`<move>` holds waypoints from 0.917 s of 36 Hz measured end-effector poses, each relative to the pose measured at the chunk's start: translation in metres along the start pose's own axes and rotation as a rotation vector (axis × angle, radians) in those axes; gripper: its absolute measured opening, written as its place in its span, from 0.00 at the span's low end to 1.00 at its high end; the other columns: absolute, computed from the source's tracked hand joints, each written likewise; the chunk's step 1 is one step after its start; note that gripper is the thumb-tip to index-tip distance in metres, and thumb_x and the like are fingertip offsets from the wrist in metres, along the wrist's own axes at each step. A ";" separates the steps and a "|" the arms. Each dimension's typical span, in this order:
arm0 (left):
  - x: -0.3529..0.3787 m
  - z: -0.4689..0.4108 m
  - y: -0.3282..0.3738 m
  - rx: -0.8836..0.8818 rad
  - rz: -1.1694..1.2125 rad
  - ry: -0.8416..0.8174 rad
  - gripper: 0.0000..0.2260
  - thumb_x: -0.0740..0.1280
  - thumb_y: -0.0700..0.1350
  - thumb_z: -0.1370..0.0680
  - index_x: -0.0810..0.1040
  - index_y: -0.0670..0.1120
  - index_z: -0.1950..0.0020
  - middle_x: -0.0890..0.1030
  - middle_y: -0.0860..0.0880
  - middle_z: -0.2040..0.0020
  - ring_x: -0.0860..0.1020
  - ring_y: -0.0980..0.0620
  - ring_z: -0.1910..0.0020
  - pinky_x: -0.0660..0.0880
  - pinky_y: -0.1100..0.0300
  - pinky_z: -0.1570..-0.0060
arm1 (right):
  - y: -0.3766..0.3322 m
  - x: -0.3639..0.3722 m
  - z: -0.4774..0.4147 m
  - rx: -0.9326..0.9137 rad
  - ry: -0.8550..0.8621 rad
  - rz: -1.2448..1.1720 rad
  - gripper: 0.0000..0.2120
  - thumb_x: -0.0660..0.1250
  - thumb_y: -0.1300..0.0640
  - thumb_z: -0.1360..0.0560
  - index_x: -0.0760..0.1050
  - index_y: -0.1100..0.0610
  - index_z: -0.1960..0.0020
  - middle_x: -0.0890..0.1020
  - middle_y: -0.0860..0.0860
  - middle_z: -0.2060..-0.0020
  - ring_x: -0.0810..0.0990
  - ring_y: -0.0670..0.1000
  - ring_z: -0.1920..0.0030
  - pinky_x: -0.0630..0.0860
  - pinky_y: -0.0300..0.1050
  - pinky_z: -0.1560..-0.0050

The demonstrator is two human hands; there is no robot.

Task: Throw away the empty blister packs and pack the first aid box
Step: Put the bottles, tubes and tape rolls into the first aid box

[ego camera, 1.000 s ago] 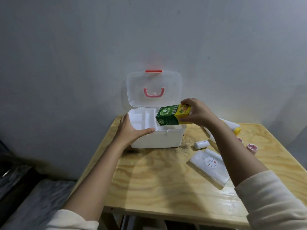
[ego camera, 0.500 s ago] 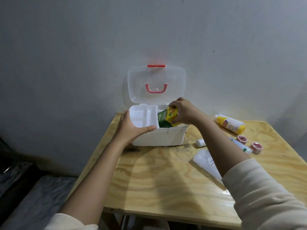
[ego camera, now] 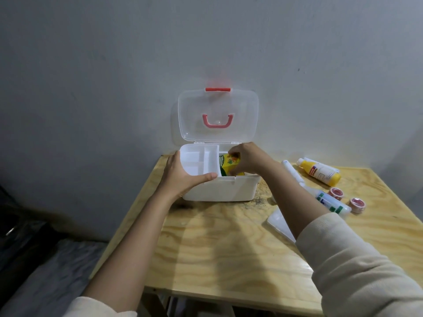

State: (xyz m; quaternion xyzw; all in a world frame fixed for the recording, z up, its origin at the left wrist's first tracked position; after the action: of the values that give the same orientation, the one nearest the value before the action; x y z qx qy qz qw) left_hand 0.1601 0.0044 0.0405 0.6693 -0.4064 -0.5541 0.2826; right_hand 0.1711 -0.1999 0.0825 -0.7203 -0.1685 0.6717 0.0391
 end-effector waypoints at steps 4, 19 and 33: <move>0.000 0.004 0.005 -0.049 -0.053 0.008 0.46 0.79 0.60 0.39 0.63 0.51 0.27 0.64 0.49 0.32 0.66 0.50 0.32 0.67 0.55 0.37 | 0.005 -0.004 0.005 0.050 0.025 -0.093 0.28 0.77 0.55 0.36 0.75 0.57 0.38 0.77 0.55 0.40 0.75 0.55 0.43 0.72 0.44 0.48; 0.005 0.022 0.018 -0.098 -0.010 0.076 0.47 0.78 0.59 0.37 0.61 0.46 0.24 0.63 0.45 0.28 0.63 0.48 0.28 0.65 0.54 0.34 | 0.049 0.002 0.136 0.252 0.440 -0.415 0.16 0.72 0.58 0.31 0.77 0.60 0.44 0.80 0.57 0.46 0.78 0.53 0.45 0.73 0.43 0.46; 0.009 0.029 0.022 -0.120 -0.001 0.083 0.45 0.77 0.57 0.33 0.59 0.43 0.24 0.61 0.43 0.26 0.61 0.46 0.26 0.63 0.54 0.33 | 0.057 0.038 0.208 0.301 0.318 -0.106 0.27 0.69 0.38 0.35 0.74 0.52 0.42 0.74 0.48 0.41 0.72 0.52 0.43 0.72 0.48 0.44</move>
State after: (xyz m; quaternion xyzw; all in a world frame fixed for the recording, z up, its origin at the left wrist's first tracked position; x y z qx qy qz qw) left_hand 0.1276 -0.0124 0.0477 0.6739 -0.3601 -0.5492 0.3386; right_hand -0.0206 -0.2775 0.0104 -0.7935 -0.0958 0.5641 0.2076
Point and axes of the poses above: each hand's wrist, its own z-axis away from the middle knuckle, its own x-axis out of the palm, y = z × x, the point moved 2 cm from there along -z, towards the middle knuckle
